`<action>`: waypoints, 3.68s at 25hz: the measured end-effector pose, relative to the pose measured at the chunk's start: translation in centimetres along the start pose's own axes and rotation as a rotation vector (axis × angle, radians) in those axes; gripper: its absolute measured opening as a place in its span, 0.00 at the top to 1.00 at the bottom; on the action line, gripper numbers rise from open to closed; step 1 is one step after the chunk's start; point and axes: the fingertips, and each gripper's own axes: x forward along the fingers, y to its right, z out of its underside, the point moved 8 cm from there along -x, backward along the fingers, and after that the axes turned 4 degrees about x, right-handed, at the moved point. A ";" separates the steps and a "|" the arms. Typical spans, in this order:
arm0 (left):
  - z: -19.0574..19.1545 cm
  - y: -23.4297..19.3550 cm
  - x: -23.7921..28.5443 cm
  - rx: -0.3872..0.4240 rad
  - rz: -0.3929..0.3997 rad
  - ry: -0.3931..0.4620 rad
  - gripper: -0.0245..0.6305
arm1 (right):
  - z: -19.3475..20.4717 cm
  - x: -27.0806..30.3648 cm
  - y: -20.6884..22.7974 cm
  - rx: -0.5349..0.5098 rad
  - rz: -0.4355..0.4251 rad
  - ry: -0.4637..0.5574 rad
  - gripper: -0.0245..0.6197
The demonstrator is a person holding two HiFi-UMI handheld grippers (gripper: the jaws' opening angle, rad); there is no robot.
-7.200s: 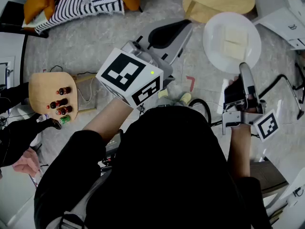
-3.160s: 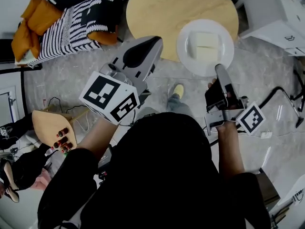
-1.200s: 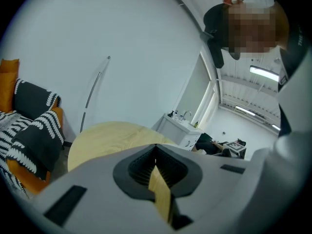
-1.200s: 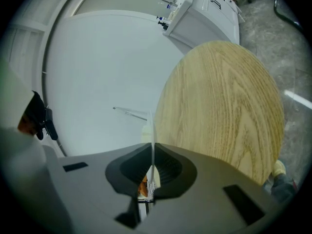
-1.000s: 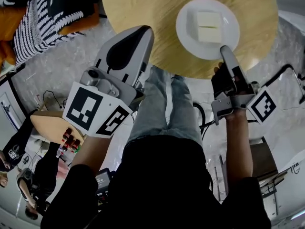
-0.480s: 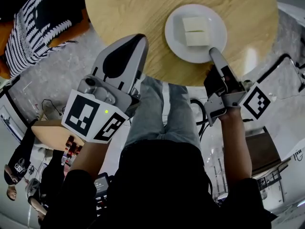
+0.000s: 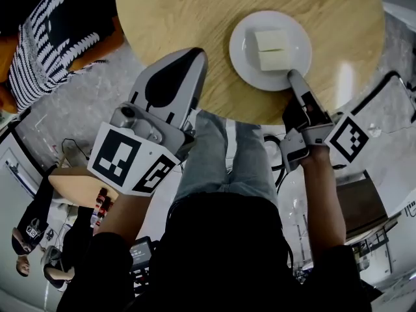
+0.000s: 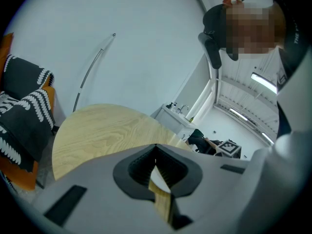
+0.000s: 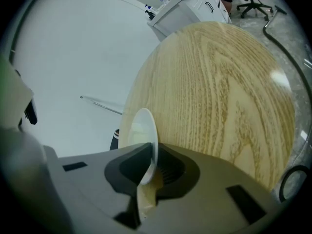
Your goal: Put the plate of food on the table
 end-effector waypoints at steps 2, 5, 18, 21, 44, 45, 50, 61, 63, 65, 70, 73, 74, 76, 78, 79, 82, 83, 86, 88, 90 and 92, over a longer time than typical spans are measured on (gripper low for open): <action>0.0 -0.1 0.1 -0.004 0.001 -0.004 0.95 | -0.1 0.0 -0.2 -0.022 0.011 0.003 0.91; 0.0 -0.3 0.0 -0.006 0.004 -0.012 0.95 | -0.1 -0.1 -0.4 -0.064 0.007 -0.009 0.91; 0.4 0.3 -0.1 -0.004 0.028 -0.019 0.95 | -0.3 0.0 -0.9 -0.322 -0.151 -0.348 0.69; 0.5 0.4 0.0 -0.007 0.029 -0.019 0.95 | 0.1 0.0 -1.4 -0.503 -0.133 -0.453 0.66; 1.6 4.7 -1.3 0.066 -0.025 0.005 0.95 | 1.6 0.9 -1.2 -1.061 0.085 -0.516 0.74; 1.6 5.2 -1.6 0.067 -0.029 0.004 0.95 | 1.7 0.6 -1.4 -1.070 0.086 -0.502 0.75; 2.0 7.3 -1.5 0.099 -0.052 0.005 0.95 | 1.8 -0.6 -1.4 -1.101 0.098 -0.436 0.81; -0.9 11.3 -1.2 0.196 -0.080 0.057 0.95 | 1.1 -0.4 -1.0 -1.186 0.152 -0.371 0.95; -1.5 12.3 -2.1 0.219 -0.085 0.059 0.95 | 1.7 -0.4 -0.9 -1.232 0.164 -0.361 0.95; -2.0 12.9 -2.8 0.243 -0.091 0.060 0.95 | 2.1 -0.2 -1.0 -1.274 0.174 -0.356 0.95; -3.4 13.8 -4.5 0.267 -0.106 0.078 0.95 | 2.1 -0.2 -1.3 -1.302 0.201 -0.358 0.95; -4.1 14.7 -5.5 0.284 -0.116 0.090 0.95 | 2.0 -1.8 -2.3 -1.314 0.156 -0.327 0.95; -4.1 15.0 -5.9 0.287 -0.117 0.096 0.95 | 2.1 -2.4 -2.8 -1.323 0.137 -0.316 0.95; -4.2 15.7 -6.6 0.289 -0.118 0.109 0.95 | 2.4 -3.7 -4.2 -1.351 0.098 -0.284 0.95; -4.2 16.8 -7.3 0.291 -0.109 0.128 0.95 | 2.9 -5.5 -5.9 -1.375 0.048 -0.235 0.95; -4.3 17.4 -7.7 0.294 -0.102 0.138 0.95 | 3.2 -6.6 -6.9 -1.383 0.017 -0.205 0.95; -5.0 19.2 -8.7 0.317 -0.078 0.173 0.95 | 4.0 -10.0 -10.6 -1.415 -0.081 -0.099 0.95; -5.4 19.8 -9.0 0.329 -0.068 0.187 0.95 | 4.2 -11.1 -11.9 -1.424 -0.112 -0.061 0.95; -6.8 21.7 -9.9 0.372 -0.036 0.237 0.95 | 4.4 -14.9 -15.5 -1.434 -0.198 0.056 0.95; -7.9 23.1 -10.4 0.388 -0.019 0.263 0.95 | 4.2 -17.3 -17.2 -1.427 -0.243 0.121 0.95; -8.6 24.2 -11.2 0.388 -0.002 0.282 0.95 | 4.1 -19.4 -18.1 -1.404 -0.271 0.169 0.95; -9.1 25.0 -12.1 0.391 0.007 0.303 0.95 | 4.0 -21.0 -18.8 -1.383 -0.286 0.210 0.95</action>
